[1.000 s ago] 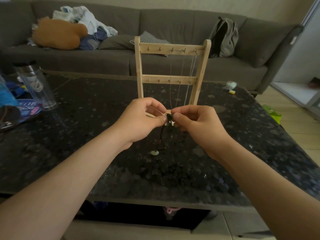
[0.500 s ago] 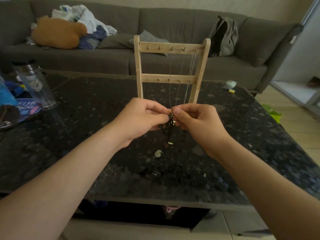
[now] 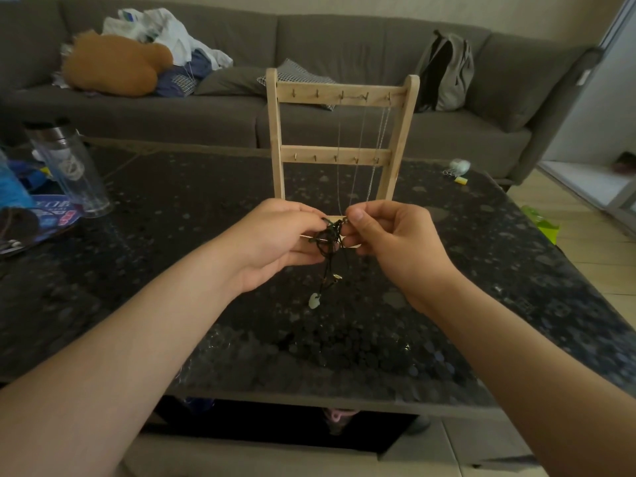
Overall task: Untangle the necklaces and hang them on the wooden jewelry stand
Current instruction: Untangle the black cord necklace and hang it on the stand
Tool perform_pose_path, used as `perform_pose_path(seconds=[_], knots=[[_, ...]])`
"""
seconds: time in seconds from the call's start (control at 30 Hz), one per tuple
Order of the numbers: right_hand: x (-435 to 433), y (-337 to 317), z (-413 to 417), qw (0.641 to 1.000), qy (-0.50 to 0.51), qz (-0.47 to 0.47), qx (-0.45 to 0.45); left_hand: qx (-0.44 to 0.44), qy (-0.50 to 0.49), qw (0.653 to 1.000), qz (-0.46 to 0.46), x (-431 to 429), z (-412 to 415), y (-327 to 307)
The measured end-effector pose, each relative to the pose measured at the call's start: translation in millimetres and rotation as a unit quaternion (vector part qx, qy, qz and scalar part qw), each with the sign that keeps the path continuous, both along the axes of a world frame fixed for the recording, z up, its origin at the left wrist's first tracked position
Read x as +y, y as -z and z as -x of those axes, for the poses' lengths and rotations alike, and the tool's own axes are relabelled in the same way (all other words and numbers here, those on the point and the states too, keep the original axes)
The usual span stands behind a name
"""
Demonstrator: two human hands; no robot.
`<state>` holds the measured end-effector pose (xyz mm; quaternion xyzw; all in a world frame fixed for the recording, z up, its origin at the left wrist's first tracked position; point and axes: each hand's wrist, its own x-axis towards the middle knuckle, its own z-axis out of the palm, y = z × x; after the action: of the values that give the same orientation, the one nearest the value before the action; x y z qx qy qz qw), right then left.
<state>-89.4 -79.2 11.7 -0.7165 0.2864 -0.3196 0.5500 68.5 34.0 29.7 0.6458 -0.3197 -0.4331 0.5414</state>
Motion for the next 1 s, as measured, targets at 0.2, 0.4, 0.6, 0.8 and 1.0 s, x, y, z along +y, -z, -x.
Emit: perform_pose_path(seconds=[0.2, 0.4, 0.6, 0.8, 1.0], knots=[[2, -1, 1, 1.000, -0.005, -0.009, -0.010, -0.005, -0.027, 1.000, -0.010, -2, 1, 2], [4, -3, 3, 1.000, -0.006, 0.004, -0.008, -0.052, -0.010, 0.999, -0.007, -1, 4, 5], [5, -2, 2, 1.000, -0.006, 0.001, -0.001, -0.145, -0.049, 0.988, 0.011, -1, 4, 11], [5, -1, 0, 1.000, -0.007, -0.004, 0.004, -0.213, -0.059, 0.975, 0.016, 1, 4, 9], [0, 0, -3, 0.999, -0.021, 0.002, 0.031, -0.247, -0.058, 0.967, 0.003, 1, 8, 9]])
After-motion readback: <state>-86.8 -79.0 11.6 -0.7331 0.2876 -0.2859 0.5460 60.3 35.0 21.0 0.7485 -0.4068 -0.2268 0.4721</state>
